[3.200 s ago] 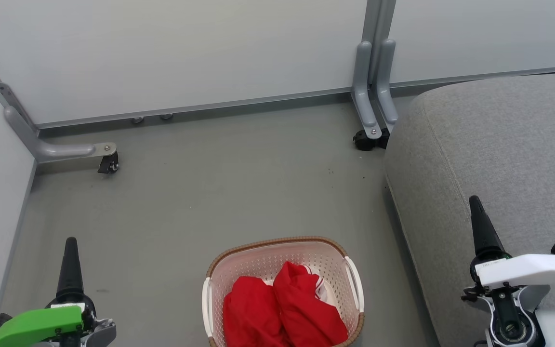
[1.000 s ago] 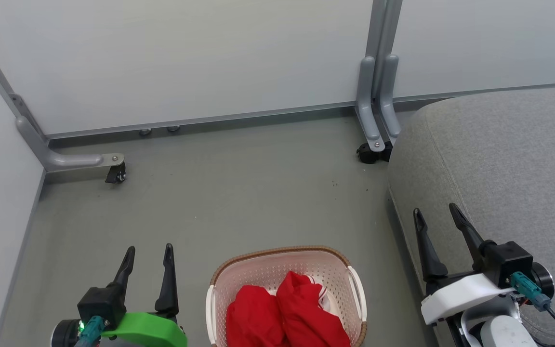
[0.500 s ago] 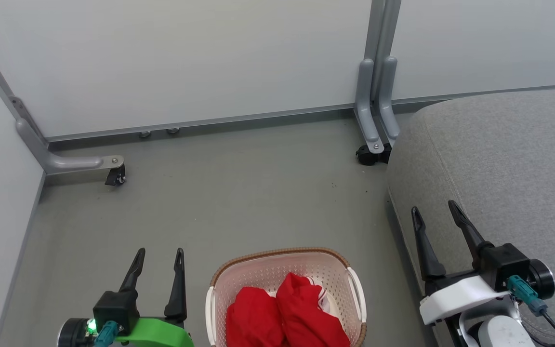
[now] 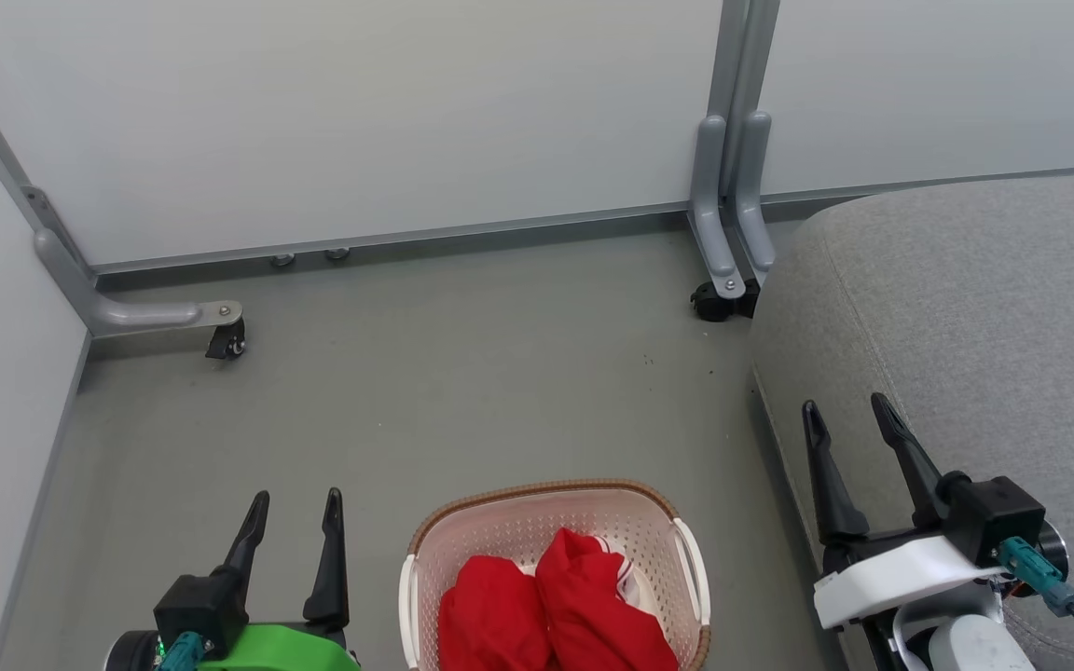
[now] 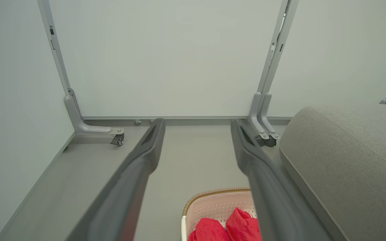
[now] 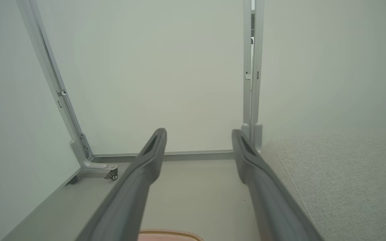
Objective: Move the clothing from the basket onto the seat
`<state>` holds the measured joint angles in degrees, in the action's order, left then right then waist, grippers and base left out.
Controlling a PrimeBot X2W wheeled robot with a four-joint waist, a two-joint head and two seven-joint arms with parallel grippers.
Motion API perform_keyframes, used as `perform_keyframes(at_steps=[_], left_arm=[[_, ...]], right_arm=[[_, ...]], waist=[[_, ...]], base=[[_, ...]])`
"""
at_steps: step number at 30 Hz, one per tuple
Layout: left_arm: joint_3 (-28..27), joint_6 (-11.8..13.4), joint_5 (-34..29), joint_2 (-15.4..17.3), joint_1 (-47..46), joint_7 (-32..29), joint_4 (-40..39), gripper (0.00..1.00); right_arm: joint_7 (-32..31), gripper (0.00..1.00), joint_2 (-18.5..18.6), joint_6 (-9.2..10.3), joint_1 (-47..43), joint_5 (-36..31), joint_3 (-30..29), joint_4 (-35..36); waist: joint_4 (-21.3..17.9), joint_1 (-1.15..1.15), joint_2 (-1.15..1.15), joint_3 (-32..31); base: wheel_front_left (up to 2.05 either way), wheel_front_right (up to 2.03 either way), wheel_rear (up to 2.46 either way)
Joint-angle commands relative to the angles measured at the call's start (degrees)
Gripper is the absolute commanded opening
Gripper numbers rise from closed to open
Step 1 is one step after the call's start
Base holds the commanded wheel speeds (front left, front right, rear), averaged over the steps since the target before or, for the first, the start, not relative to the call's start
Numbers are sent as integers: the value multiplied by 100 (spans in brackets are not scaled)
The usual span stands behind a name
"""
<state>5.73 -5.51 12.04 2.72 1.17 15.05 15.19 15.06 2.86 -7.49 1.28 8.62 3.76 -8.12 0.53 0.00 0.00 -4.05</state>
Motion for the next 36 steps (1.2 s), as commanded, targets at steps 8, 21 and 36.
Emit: perform_keyframes(at_steps=[8, 21, 36], left_arm=[[-86, -53, 190, 30, 38, 20, 67, 100], [39, -45, -19, 30, -26, 20, 76, 100], [414, 100, -135, 31, -1049, 12, 1016, 100]], right_arm=[[18, 100, 7, 0, -34, 348, -41, -158], [18, 100, 8, 0, -11, 209, 46, -179], [17, 100, 243, 0, 579, -97, 209, 34]], waist=[[-1, 0, 0, 19], [-22, 0, 0, 139], [-238, 0, 0, 1712]], base=[[0, 0, 0], [0, 0, 0], [0, 0, 0]])
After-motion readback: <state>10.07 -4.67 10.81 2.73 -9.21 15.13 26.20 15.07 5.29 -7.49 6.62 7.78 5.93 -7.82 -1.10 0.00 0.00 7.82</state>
